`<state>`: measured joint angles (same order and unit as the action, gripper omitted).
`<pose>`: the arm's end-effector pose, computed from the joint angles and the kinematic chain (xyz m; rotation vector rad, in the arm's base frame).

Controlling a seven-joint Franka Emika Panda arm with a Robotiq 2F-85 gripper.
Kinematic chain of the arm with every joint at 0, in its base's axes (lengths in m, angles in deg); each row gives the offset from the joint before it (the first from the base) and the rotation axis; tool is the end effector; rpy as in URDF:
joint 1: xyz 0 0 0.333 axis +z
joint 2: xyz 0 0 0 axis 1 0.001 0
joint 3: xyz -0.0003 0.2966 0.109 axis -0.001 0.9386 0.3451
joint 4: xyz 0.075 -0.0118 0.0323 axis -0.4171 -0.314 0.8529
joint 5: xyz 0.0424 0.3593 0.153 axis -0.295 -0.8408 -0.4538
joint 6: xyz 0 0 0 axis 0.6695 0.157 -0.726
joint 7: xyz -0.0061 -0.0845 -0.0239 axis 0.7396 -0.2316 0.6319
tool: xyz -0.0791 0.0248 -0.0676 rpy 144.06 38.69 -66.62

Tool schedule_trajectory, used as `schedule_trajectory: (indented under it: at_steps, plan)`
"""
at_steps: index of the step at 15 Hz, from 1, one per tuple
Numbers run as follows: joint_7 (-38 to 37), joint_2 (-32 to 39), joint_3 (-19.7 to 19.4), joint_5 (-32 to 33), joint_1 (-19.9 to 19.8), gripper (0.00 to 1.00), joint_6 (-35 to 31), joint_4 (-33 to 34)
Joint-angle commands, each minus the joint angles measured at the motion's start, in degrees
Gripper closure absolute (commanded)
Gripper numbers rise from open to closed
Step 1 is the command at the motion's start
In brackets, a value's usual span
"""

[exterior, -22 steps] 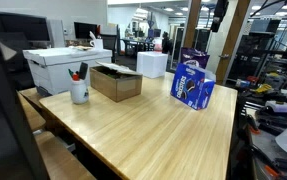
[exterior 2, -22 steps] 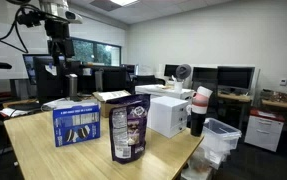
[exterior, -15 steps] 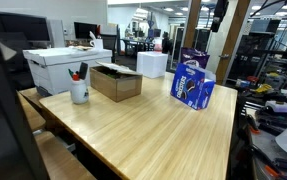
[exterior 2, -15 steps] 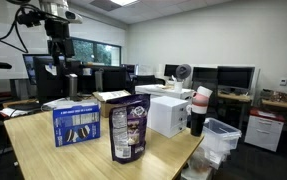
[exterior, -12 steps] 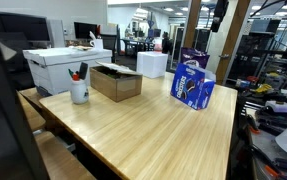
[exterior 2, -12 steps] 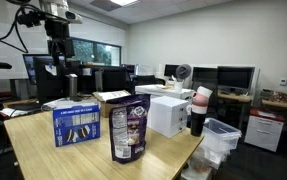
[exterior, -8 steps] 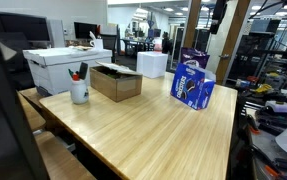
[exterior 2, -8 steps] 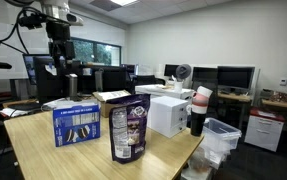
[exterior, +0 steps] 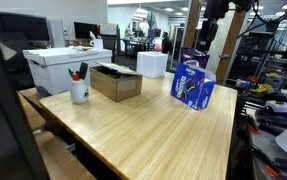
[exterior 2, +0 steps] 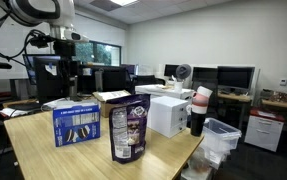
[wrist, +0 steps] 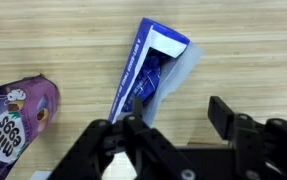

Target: Remove the blue packet from the blue box and place it on the counter

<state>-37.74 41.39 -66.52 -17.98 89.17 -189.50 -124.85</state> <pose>0.3961 -0.0143 0.4560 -3.1356 0.1648 -0.0586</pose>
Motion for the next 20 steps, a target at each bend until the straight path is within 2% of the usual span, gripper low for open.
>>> schedule_trajectory:
  at_steps: [1, 2, 3, 4, 5, 8, 15, 17, 20]
  plan:
    - [-2.96, 2.05, 0.93, -0.09, -1.06, 0.56, -1.24, -0.8]
    - [-3.84, 3.56, 0.92, -0.19, -1.04, 0.81, -1.43, -1.16]
    - [-5.73, 3.41, 1.99, 1.18, -1.24, 0.87, -2.58, -2.3]
    - [-6.49, 3.92, 2.27, 1.03, -0.99, 0.98, -2.84, -2.59]
    - [-8.02, 4.17, 3.23, 1.74, -1.06, 1.0, -3.81, -3.52]
    - [-12.04, 4.38, 4.6, 4.96, -2.04, 0.95, -5.57, -6.38]
    - [-17.13, 5.61, 5.83, 6.86, -2.35, 0.97, -6.27, -8.38]
    - [-14.55, 5.97, 4.89, 2.93, -0.66, 0.97, -4.49, -8.13]
    - [-14.95, 5.81, 5.39, 2.64, -0.32, 0.97, -4.99, -8.4]
